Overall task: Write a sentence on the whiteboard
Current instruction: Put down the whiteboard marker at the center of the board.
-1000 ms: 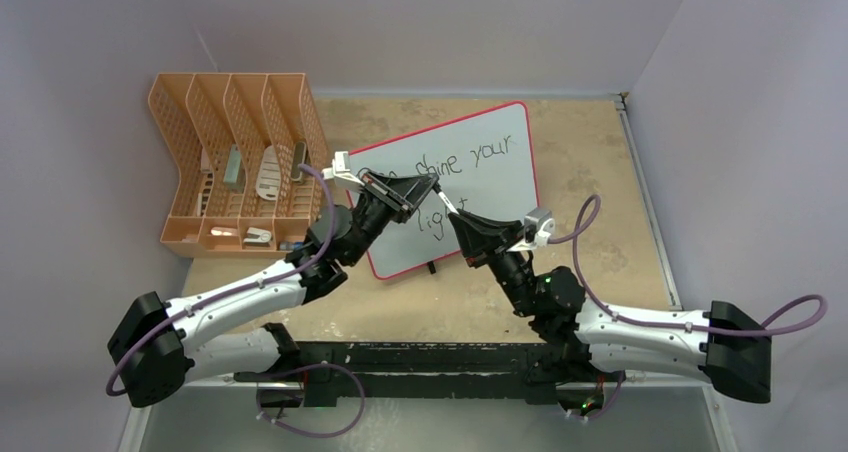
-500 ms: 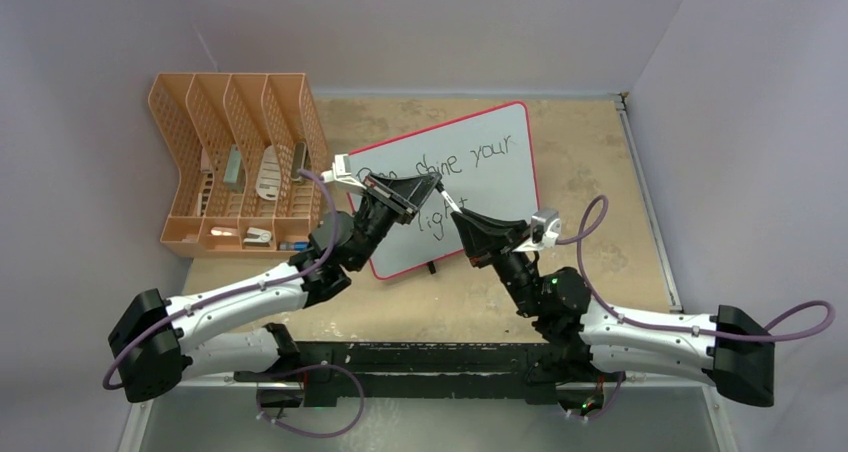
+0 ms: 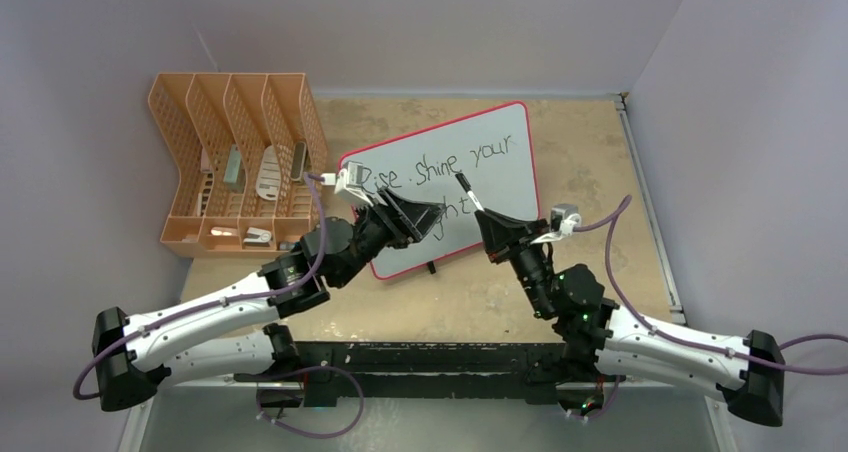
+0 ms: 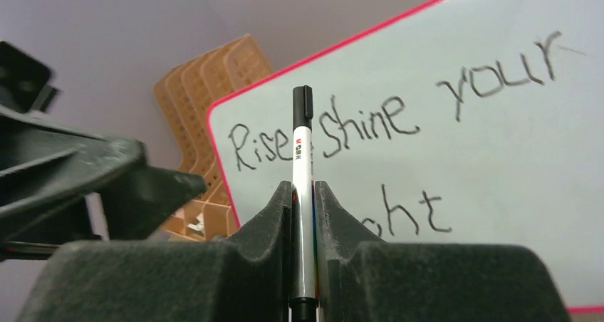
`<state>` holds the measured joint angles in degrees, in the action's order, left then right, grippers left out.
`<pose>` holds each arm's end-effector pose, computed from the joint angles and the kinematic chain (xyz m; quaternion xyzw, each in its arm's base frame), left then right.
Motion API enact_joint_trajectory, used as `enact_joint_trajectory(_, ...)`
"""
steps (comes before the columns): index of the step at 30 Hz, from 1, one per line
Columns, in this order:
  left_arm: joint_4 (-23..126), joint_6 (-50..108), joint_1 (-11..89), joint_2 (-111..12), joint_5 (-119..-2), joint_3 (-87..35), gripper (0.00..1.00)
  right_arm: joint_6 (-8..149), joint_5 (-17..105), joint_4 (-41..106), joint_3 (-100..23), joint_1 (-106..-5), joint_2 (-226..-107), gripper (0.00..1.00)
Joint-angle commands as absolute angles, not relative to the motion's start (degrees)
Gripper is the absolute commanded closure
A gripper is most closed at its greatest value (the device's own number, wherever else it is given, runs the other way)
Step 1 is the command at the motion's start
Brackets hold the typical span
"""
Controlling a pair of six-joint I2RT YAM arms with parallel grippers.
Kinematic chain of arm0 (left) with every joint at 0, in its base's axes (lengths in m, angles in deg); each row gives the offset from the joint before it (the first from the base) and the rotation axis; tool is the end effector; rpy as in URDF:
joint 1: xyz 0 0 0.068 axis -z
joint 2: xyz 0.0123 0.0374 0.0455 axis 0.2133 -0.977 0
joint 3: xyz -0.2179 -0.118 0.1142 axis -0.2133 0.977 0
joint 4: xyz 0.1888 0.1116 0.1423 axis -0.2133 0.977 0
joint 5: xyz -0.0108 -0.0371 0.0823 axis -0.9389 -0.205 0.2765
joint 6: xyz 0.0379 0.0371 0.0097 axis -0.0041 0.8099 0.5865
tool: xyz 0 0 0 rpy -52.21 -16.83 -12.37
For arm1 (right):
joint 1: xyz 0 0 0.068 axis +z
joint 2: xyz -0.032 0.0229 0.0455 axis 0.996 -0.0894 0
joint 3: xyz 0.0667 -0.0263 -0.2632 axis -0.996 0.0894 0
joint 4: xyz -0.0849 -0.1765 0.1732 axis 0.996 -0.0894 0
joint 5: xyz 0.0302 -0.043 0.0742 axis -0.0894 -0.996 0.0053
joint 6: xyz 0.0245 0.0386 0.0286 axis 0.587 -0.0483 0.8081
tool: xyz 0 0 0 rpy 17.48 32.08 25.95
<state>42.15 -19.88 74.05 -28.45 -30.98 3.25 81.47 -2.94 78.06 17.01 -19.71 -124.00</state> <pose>0.1175 -0.1914 0.3391 -0.1257 0.6953 -0.5467 0.4494 0.0856 0.1316 0.3040 0.0609 0.5670 0.3990 0.7180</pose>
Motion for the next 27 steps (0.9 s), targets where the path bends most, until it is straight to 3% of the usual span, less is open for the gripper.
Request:
enact_joint_trajectory(1, 53.03, -9.74, 73.84, -26.02, -24.31, -3.88, 0.42, 95.47, -12.64, 57.7, 12.52, -19.83, -120.58, 1.0)
enact_joint_trajectory(5, 61.41, -2.71, 73.79, -26.06, -20.18, -8.53, 0.39, 110.24, -21.49, 40.53, 10.0, -19.88, -121.93, 1.0)
enact_joint_trajectory(10, 72.09, 4.36, 72.19, -26.47, -14.58, -14.34, 0.32, 138.26, -29.01, 9.89, 2.11, -19.84, -132.03, 1.0)
enact_joint_trajectory(15, 74.1, 11.17, 63.33, -24.84, -18.48, -16.12, 0.27, 157.68, -30.05, -8.51, -2.53, -21.7, -144.83, 1.0)
enact_joint_trajectory(19, 75.58, 15.09, 56.64, -25.74, -22.49, -18.25, 0.25, 161.5, -27.03, -12.33, -3.24, -26.54, -147.19, 1.0)
enact_joint_trajectory(24, 72.69, 20.07, 55.51, -24.4, -19.86, -17.55, 0.23, 158.27, -23.48, -8.38, -0.2, -29.69, -140.81, 1.0)
enact_joint_trajectory(27, 72.4, 21.68, 55.21, -23.35, -18.97, -17.15, 0.23, 155.54, -22.12, -4.96, 1.35, -31.43, -138.16, 0.93)
